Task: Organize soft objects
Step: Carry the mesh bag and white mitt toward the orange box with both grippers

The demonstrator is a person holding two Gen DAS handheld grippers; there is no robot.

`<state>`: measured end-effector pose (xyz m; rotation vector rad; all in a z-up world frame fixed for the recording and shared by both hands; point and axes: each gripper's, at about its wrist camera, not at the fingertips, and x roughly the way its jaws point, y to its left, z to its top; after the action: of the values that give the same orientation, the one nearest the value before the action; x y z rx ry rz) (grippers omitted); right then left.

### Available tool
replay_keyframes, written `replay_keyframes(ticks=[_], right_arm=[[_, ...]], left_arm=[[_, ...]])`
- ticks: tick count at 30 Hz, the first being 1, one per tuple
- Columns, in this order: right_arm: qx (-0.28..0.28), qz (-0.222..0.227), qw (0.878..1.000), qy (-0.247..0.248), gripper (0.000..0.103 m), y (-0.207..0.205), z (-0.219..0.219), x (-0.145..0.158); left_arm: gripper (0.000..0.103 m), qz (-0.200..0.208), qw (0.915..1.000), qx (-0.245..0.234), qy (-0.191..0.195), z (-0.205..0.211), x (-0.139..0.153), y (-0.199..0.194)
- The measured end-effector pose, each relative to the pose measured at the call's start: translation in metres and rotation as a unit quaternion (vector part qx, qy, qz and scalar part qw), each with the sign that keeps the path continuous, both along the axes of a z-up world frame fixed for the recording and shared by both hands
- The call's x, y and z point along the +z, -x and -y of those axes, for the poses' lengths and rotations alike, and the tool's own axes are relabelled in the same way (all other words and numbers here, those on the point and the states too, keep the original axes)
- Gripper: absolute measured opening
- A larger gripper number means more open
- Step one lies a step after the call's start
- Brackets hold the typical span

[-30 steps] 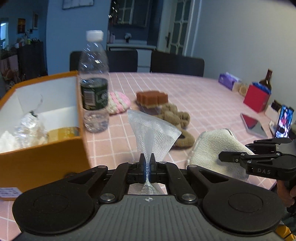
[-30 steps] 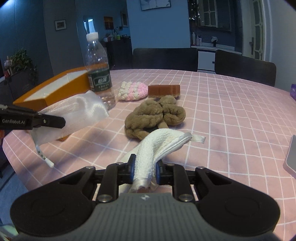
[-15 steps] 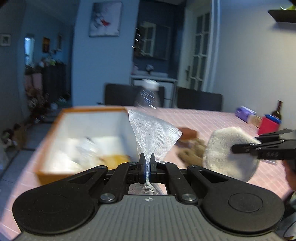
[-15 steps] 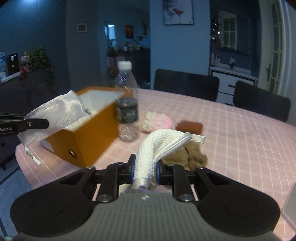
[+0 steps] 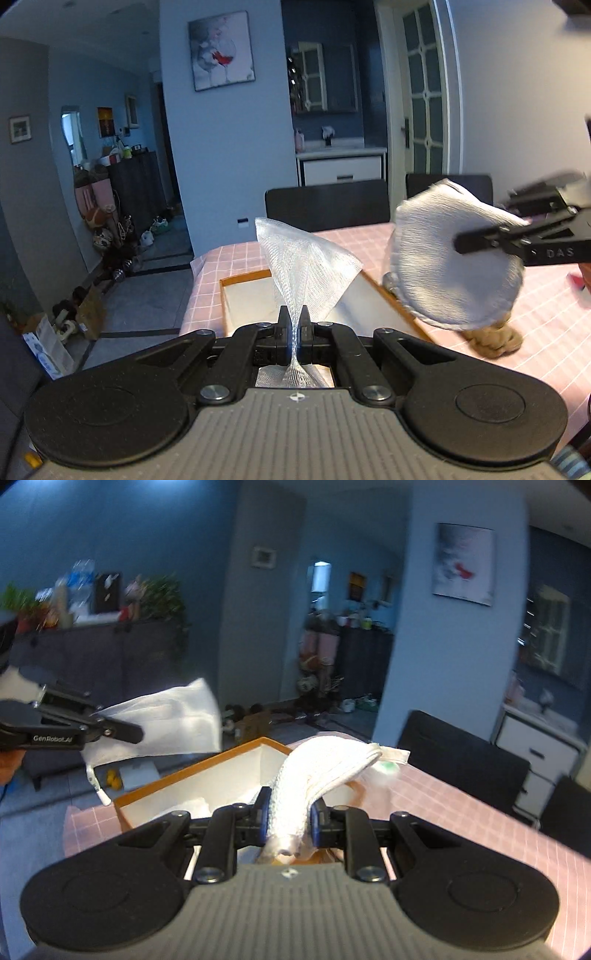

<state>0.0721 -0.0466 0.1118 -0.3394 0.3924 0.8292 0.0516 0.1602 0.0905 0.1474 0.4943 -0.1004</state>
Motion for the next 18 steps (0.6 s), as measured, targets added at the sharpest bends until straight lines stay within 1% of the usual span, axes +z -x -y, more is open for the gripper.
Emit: replay_keyframes(ticks=[5,10,13,16,18], right_arm=[[0.021,-0.001,0.998,0.064,0.019,-0.043,-0.055,-0.014],[0.048,0.005,0.990,0.130,0.019,-0.076,-0.094,-0.034],[0.057,0.009,0.985,0.160,0.019,-0.091,-0.105,-0.044],[0.065,0.016,0.980,0.186,0.019,-0.100,-0.112,-0.054],[0.072,0.012,0.977,0.200,0.019,-0.102,-0.116,-0.061]], left_arm=[[0.002,-0.049,0.9982,-0.010,-0.033,-0.009,-0.014,-0.042],[0.002,-0.098,0.9929,-0.031,-0.060,-0.017,-0.032,-0.081],[0.002,-0.125,0.9885,-0.042,-0.074,-0.021,-0.045,-0.098],[0.002,-0.145,0.9843,-0.051,-0.087,-0.023,-0.056,-0.112],[0.002,-0.157,0.9816,-0.058,-0.092,-0.024,-0.062,-0.118]])
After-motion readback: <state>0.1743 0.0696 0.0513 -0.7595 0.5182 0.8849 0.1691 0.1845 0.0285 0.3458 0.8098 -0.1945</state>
